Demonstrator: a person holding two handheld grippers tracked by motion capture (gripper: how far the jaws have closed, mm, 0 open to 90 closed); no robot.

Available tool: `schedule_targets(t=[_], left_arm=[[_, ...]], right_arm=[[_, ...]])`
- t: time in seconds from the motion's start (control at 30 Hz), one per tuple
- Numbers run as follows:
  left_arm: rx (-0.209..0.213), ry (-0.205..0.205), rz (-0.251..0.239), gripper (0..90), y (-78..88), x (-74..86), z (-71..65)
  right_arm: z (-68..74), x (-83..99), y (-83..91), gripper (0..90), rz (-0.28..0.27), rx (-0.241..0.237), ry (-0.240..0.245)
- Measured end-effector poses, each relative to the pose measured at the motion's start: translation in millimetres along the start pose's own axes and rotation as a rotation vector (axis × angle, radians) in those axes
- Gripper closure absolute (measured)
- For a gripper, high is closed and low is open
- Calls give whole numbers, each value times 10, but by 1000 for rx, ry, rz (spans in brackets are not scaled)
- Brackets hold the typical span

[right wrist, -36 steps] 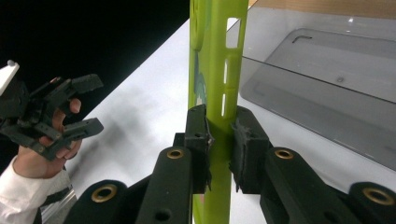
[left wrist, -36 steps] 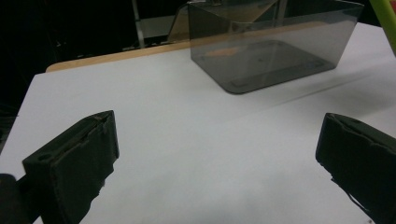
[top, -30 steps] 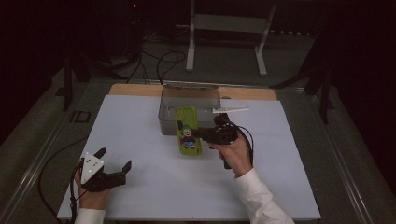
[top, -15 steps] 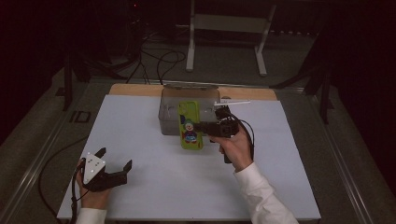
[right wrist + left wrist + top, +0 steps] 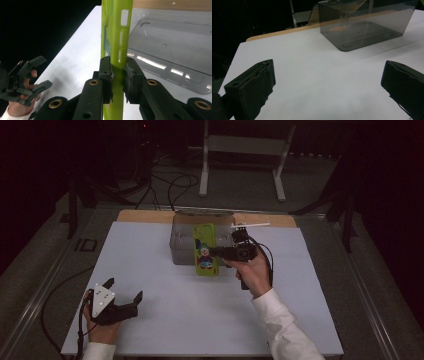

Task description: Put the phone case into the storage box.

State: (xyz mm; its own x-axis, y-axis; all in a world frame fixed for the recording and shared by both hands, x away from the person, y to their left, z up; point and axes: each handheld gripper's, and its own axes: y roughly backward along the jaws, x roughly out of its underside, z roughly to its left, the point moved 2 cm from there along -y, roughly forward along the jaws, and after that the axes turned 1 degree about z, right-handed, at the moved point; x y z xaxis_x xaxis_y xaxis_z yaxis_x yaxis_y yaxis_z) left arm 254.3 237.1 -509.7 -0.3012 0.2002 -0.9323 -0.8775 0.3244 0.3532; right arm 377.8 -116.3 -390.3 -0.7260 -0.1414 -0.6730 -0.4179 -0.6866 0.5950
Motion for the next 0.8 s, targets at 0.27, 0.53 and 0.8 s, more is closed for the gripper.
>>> schedule_targets(t=[0.27,0.53,0.8], left_arm=[[-3,-6,3,0,-5,2,-8],[-2,-4,4,0,-12,3,-14],[-5,-4,6,0,-15,5,-13]], right_arm=[[-70,-89,14,786,-2,6,-34],[-110,-146,7,786,2,15,-47],[-146,-214,27,786,0,25,-57]])
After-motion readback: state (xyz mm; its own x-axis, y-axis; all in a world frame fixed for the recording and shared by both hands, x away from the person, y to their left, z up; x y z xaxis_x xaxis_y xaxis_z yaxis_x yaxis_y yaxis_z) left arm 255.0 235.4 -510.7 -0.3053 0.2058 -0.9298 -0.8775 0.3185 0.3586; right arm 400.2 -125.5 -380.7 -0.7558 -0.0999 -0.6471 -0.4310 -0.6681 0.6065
